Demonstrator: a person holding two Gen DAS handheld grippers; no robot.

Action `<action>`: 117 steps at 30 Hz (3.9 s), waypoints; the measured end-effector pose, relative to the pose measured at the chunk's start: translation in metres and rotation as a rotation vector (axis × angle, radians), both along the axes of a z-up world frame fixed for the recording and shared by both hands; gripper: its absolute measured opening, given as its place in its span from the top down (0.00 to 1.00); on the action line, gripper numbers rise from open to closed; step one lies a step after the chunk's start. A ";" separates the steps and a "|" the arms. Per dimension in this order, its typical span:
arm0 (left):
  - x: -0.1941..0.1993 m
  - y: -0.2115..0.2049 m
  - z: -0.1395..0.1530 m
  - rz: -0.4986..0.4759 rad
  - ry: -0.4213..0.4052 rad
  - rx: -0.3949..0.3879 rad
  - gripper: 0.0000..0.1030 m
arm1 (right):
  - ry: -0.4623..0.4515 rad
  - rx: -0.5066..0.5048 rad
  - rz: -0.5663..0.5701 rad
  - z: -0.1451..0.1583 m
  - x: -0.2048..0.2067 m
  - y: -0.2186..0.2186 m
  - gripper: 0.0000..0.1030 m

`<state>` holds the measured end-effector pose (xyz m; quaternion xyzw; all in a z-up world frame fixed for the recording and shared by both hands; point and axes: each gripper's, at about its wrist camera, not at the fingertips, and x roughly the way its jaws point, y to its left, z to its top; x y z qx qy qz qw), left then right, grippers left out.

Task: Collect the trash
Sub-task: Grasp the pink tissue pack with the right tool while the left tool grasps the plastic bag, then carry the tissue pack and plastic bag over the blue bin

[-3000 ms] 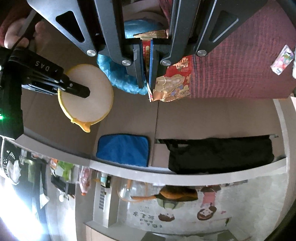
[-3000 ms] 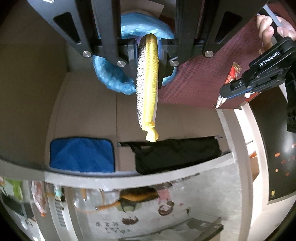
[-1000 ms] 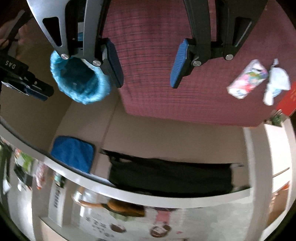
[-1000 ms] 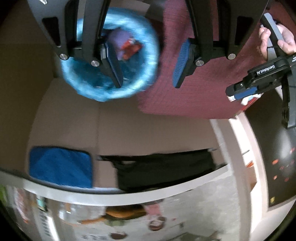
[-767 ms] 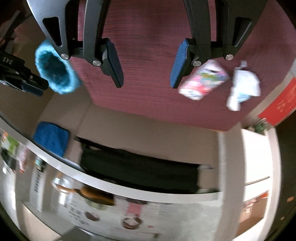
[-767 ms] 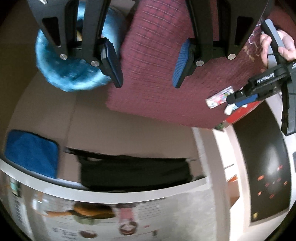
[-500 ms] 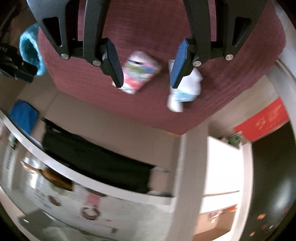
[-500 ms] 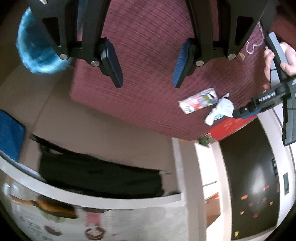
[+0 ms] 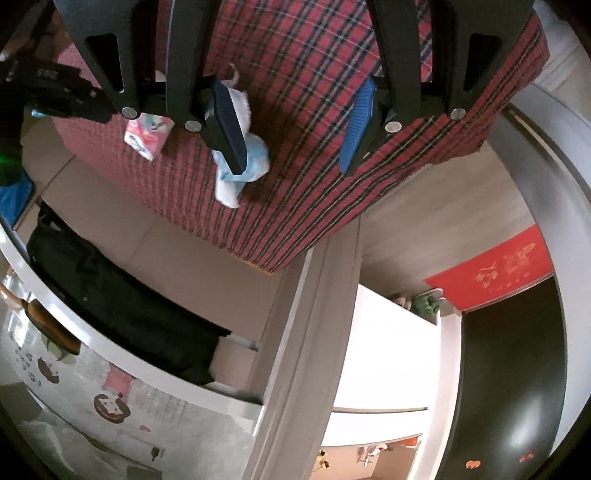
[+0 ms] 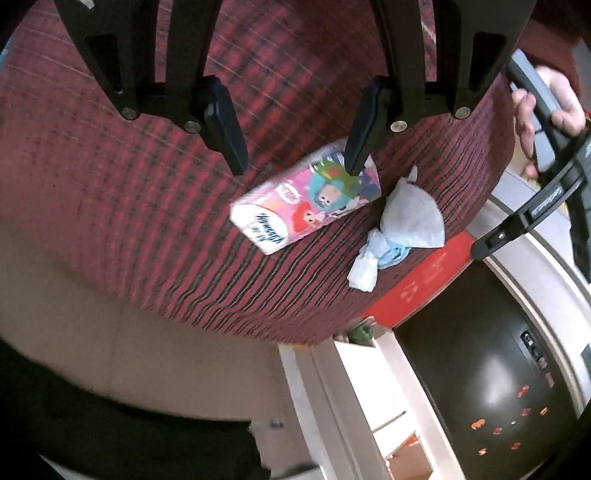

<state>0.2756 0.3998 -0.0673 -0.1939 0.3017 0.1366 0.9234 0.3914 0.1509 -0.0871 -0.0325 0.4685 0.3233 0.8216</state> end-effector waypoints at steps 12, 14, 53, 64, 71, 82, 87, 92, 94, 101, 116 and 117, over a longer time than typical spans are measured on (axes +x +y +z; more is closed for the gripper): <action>0.011 0.010 -0.008 -0.007 0.020 0.005 0.48 | 0.055 0.026 -0.110 -0.035 0.035 0.037 0.43; 0.013 0.008 -0.011 -0.016 0.028 0.002 0.48 | 0.034 0.015 -0.109 -0.037 0.035 0.047 0.42; 0.055 -0.090 0.001 -0.057 0.056 -0.087 0.54 | -0.184 0.083 -0.200 0.041 -0.031 -0.164 0.80; -0.005 -0.233 0.081 -0.268 -0.147 0.048 0.54 | -0.304 0.105 -0.248 0.084 -0.072 -0.215 0.80; -0.020 -0.311 0.118 -0.366 -0.217 0.094 0.54 | -0.430 0.098 -0.314 0.123 -0.111 -0.274 0.80; -0.030 -0.411 0.140 -0.505 -0.262 0.135 0.54 | -0.546 0.046 -0.442 0.160 -0.152 -0.370 0.80; -0.033 -0.452 0.144 -0.560 -0.301 0.172 0.54 | -0.577 0.014 -0.483 0.163 -0.161 -0.397 0.80; -0.031 -0.483 0.143 -0.604 -0.328 0.203 0.54 | -0.582 0.004 -0.520 0.157 -0.164 -0.423 0.80; -0.026 -0.493 0.139 -0.621 -0.327 0.204 0.54 | -0.573 0.007 -0.531 0.153 -0.162 -0.431 0.80; -0.011 -0.515 0.118 -0.649 -0.294 0.212 0.54 | -0.538 0.000 -0.564 0.131 -0.151 -0.452 0.80; 0.030 -0.535 0.060 -0.672 -0.215 0.185 0.54 | -0.421 -0.013 -0.576 0.073 -0.116 -0.471 0.80; 0.032 -0.537 0.057 -0.673 -0.210 0.188 0.54 | -0.412 -0.014 -0.575 0.069 -0.113 -0.472 0.80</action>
